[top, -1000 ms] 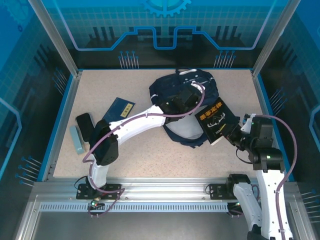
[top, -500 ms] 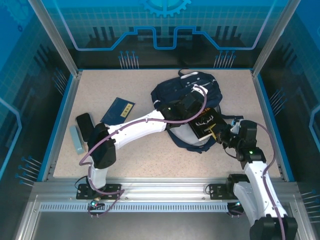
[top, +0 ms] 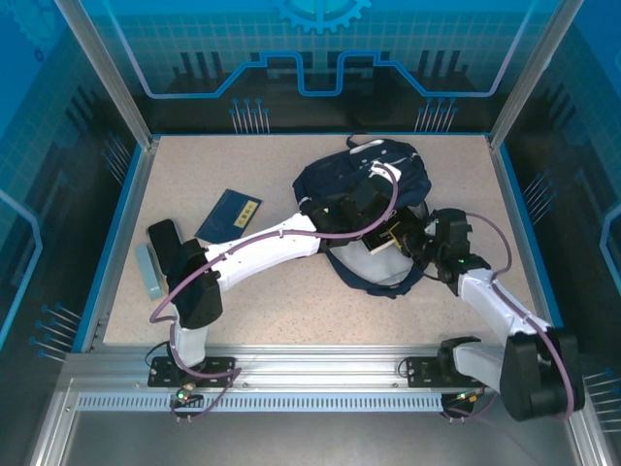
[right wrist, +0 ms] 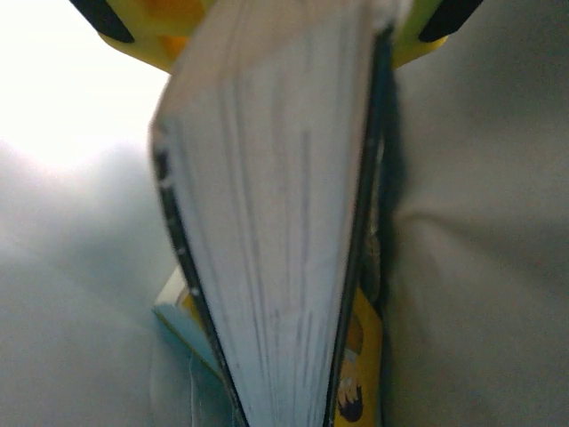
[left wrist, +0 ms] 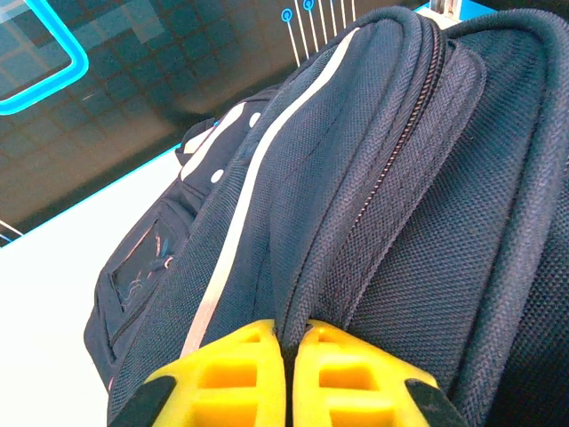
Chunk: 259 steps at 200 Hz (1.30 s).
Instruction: Pack books, pencil case, and school supplies into a backpack
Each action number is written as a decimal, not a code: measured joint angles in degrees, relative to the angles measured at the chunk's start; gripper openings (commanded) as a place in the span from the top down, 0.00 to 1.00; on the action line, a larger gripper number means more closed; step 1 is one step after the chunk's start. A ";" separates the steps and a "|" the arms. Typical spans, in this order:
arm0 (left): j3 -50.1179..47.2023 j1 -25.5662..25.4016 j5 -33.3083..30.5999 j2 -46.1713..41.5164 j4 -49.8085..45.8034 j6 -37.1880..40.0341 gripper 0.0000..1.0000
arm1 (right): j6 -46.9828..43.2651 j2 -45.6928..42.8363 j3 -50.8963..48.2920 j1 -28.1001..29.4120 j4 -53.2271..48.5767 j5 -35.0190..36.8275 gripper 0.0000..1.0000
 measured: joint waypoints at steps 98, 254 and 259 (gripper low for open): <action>0.02 1.27 0.66 -0.07 -0.50 -1.97 0.97 | 6.23 24.68 10.88 6.67 17.44 10.75 0.82; -1.68 5.22 7.74 -0.94 -1.53 -7.76 0.94 | 0.04 7.69 7.50 7.98 -6.19 12.22 0.51; -1.88 5.40 8.02 -0.94 -1.40 -7.78 0.95 | -0.17 6.64 7.13 7.98 -7.63 12.44 0.54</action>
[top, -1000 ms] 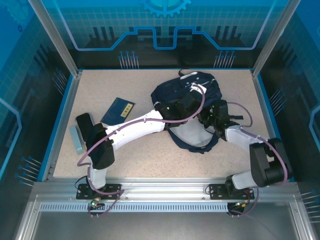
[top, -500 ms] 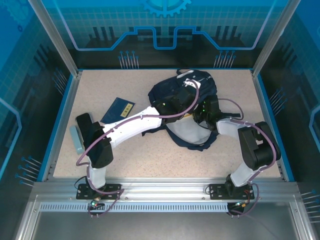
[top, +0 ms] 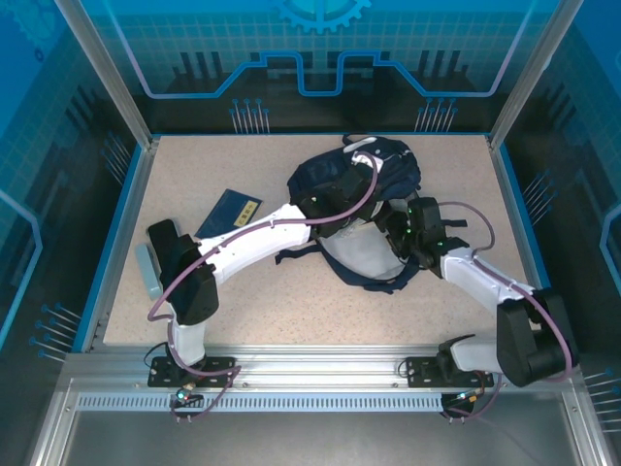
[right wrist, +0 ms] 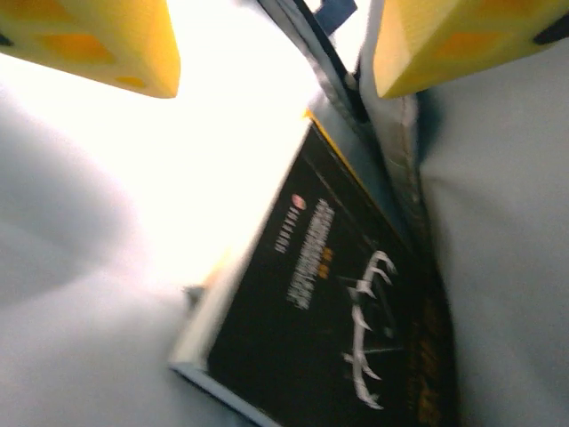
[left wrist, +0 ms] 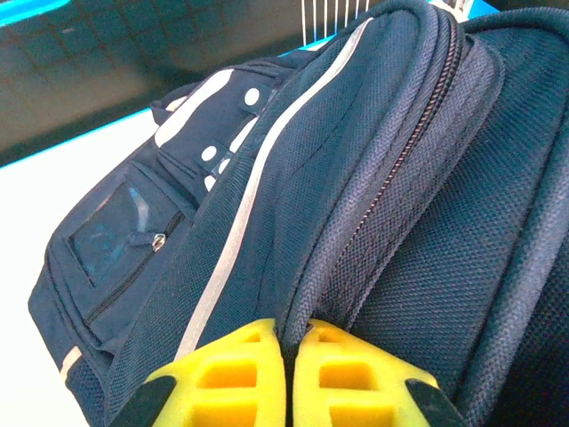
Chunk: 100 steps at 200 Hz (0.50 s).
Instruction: Pack books, pencil case, and school supplies into a backpack
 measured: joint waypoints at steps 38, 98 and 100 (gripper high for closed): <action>-2.25 1.57 2.21 0.00 0.61 0.48 0.90 | -4.87 -11.76 -1.18 -0.31 -12.81 5.29 0.60; -12.04 7.93 11.87 -4.68 2.78 -4.35 0.12 | -13.86 -20.72 0.72 -3.17 -27.39 11.54 0.31; -12.57 8.33 12.20 -5.09 2.99 -5.11 0.11 | -14.12 -20.70 0.83 -3.17 -27.71 11.61 0.30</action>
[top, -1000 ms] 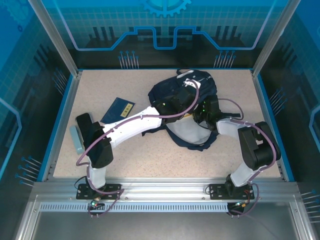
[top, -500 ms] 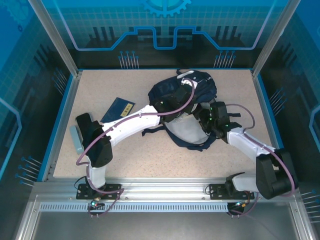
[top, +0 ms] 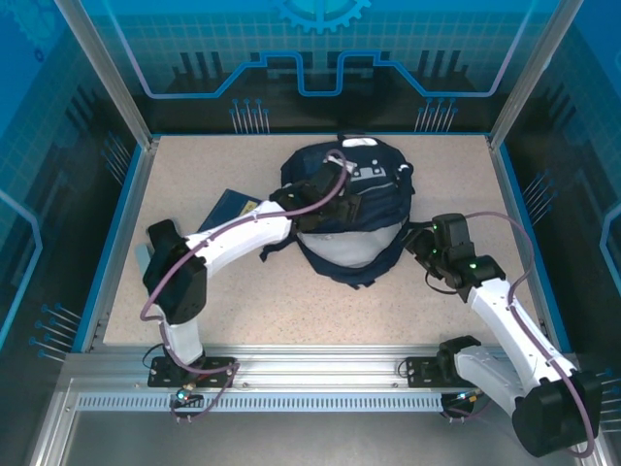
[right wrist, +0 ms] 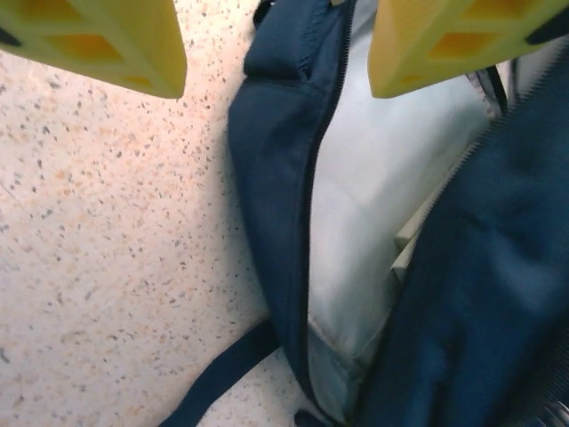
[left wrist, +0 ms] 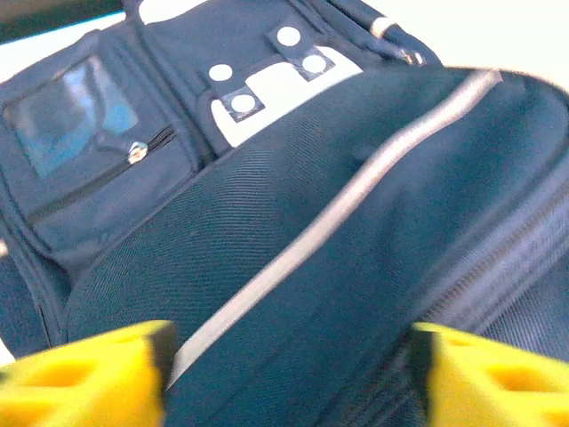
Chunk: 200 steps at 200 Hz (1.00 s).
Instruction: Pack books, pencil case, and school supplies into a backpack
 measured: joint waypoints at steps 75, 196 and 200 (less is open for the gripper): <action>-12.90 18.88 5.07 -8.24 2.80 -14.38 0.01 | -8.68 4.66 6.12 0.22 -1.16 -3.08 0.02; -20.48 32.00 7.21 -2.03 -0.50 -21.53 0.01 | -11.32 9.88 8.55 3.52 0.72 -6.75 0.00; -20.48 32.04 7.28 -1.77 -0.57 -21.66 0.01 | -11.32 9.88 8.55 3.61 0.79 -6.75 0.00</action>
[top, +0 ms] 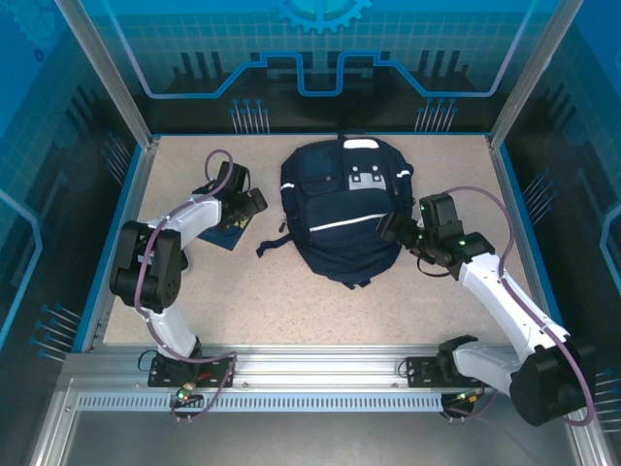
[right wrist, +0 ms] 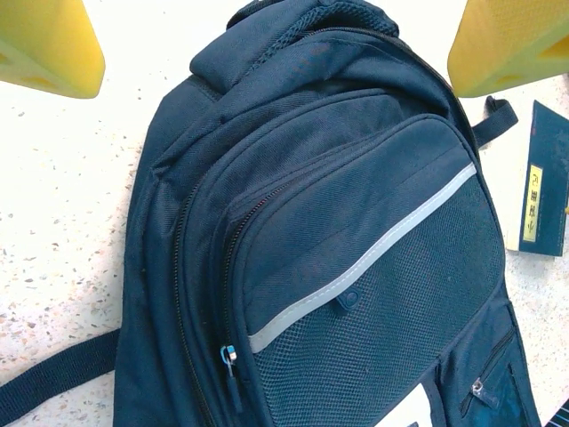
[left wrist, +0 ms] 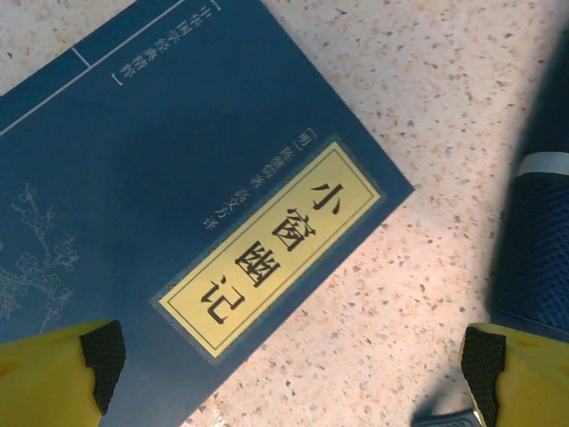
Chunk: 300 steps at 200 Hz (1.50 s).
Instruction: Pack books, pencil case, and school supplies into a backpack
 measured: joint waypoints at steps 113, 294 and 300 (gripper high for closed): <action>-5.44 0.52 4.09 0.28 1.60 -1.29 0.04 | 0.00 -0.94 -0.04 0.37 0.66 -1.07 0.01; -26.97 -24.00 8.52 -23.93 -1.99 -16.68 0.06 | 1.07 3.50 3.78 6.34 1.57 -2.73 0.03; -26.93 -23.98 8.44 -24.85 -2.75 -16.63 0.06 | 1.07 4.42 4.22 7.15 1.64 -2.71 0.03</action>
